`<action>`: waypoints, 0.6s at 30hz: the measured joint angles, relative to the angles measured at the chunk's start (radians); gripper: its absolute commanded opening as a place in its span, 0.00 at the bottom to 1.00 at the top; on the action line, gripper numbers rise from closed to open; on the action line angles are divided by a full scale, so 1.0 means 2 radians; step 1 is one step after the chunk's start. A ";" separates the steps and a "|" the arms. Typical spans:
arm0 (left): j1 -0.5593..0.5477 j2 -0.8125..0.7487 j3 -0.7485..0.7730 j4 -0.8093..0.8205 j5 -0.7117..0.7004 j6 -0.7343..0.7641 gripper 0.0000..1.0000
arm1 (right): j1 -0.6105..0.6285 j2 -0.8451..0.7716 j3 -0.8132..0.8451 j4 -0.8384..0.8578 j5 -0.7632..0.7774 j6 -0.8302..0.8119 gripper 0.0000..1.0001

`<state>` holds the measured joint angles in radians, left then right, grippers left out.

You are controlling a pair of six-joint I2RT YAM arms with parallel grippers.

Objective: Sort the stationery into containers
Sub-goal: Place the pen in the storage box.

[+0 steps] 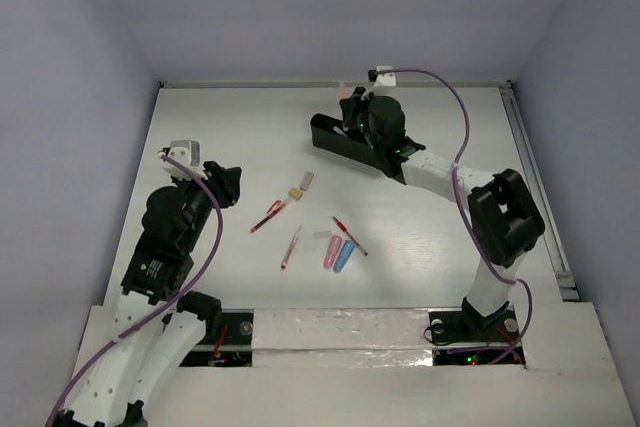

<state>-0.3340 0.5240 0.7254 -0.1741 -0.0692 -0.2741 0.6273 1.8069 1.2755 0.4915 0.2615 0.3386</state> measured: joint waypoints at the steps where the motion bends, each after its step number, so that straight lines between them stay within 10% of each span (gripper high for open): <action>1: 0.000 0.007 0.000 0.000 0.005 0.002 0.35 | -0.012 0.000 -0.002 0.000 0.000 -0.009 0.00; 18: 0.000 0.031 0.000 0.007 0.050 0.006 0.34 | -0.054 0.073 0.014 0.005 -0.014 -0.171 0.00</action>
<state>-0.3336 0.5850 0.7254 -0.1608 0.0303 -0.2626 0.5186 1.9537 1.3025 0.5014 0.2329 -0.0036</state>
